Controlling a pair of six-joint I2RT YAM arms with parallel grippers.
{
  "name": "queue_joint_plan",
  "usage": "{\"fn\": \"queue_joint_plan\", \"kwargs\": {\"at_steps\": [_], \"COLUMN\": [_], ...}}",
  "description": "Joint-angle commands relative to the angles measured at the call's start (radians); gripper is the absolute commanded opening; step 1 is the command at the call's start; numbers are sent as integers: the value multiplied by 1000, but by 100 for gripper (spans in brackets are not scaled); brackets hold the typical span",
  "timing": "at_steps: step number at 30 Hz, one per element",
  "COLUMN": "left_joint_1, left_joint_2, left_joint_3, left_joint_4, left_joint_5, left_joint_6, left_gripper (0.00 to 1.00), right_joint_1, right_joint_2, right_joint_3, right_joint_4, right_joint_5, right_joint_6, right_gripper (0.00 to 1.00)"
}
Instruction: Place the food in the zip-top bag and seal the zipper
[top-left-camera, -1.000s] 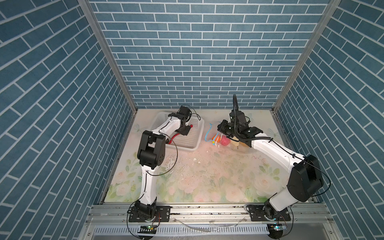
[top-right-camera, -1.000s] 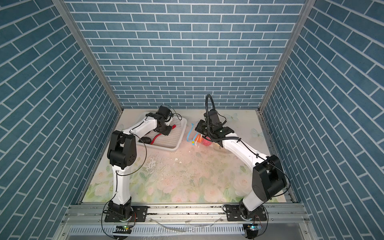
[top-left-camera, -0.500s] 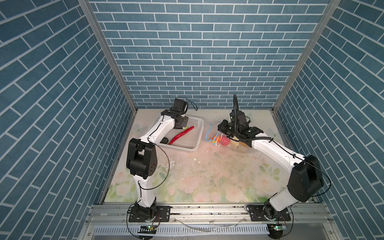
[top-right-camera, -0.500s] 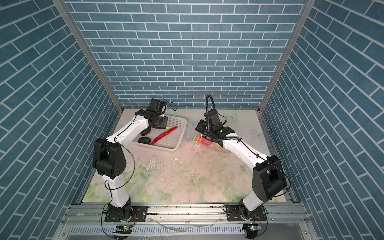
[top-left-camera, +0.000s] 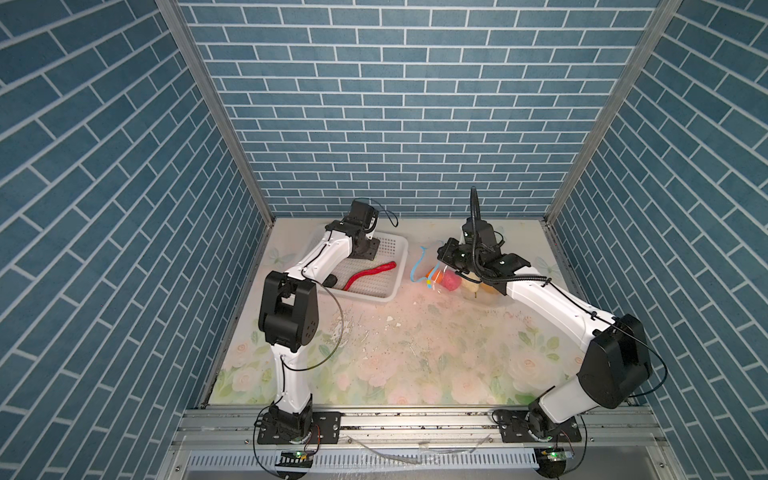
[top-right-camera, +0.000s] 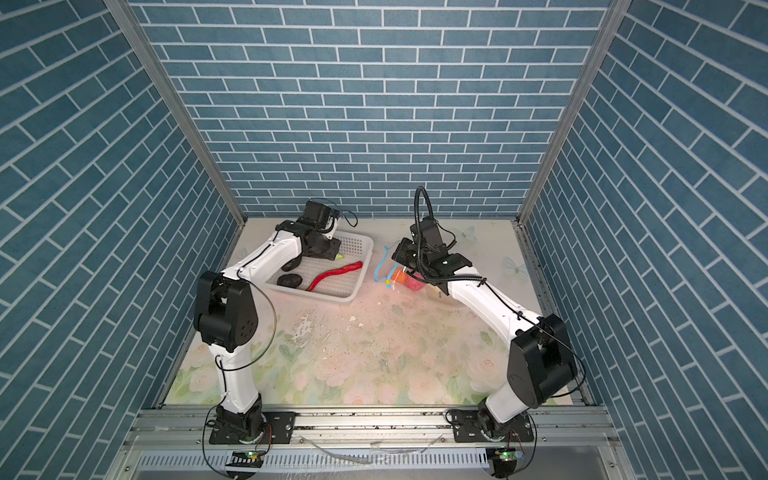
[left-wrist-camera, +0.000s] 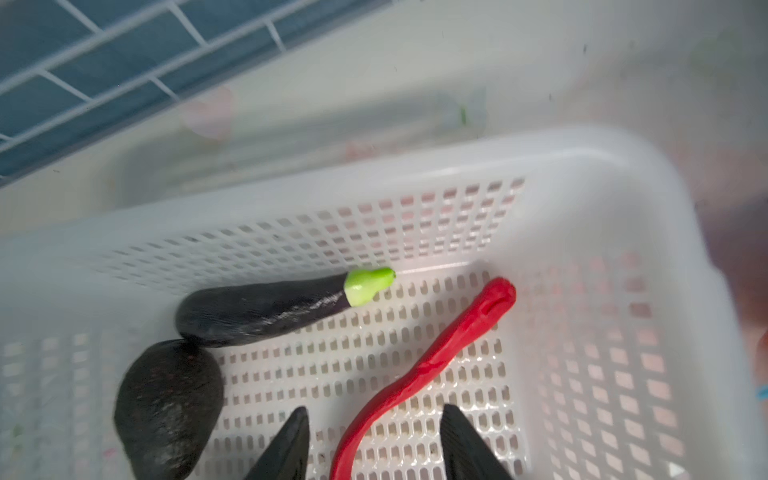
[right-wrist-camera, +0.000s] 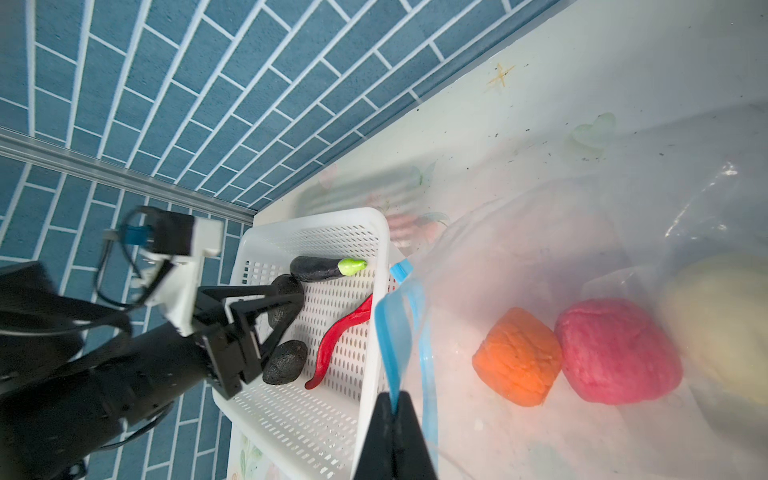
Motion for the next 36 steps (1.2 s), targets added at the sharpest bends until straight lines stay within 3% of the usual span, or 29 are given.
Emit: {"fn": "queue_joint_plan", "kwargs": {"at_steps": [1,5,13,21,28,36], "left_joint_1": [-12,-26,-33,-53,-54,-53], "left_joint_2": [25,81,148,220,291,356], "left_joint_3": [-26,-10,39,113,193,259], "left_joint_4": [-52,-53,-58,-111,-156,-195], "left_joint_5": [43,15,105,120,75,69], "left_joint_6": [98,151,155,158,165,167], "left_gripper": [56,56,58,59,59,37], "right_joint_1": [-5,-7,-15,-15,-16,-16], "right_joint_2": [-11,-9,-29,-22,-23,-37], "right_joint_3": [58,55,30,33,41,26], "right_joint_4": [12,14,10,10,-1,-3], "right_joint_5": [8,0,9,3,3,18], "right_joint_6": [-17,-17,-19,-13,-14,-8], "right_gripper": [0,0,0,0,0,0]}}
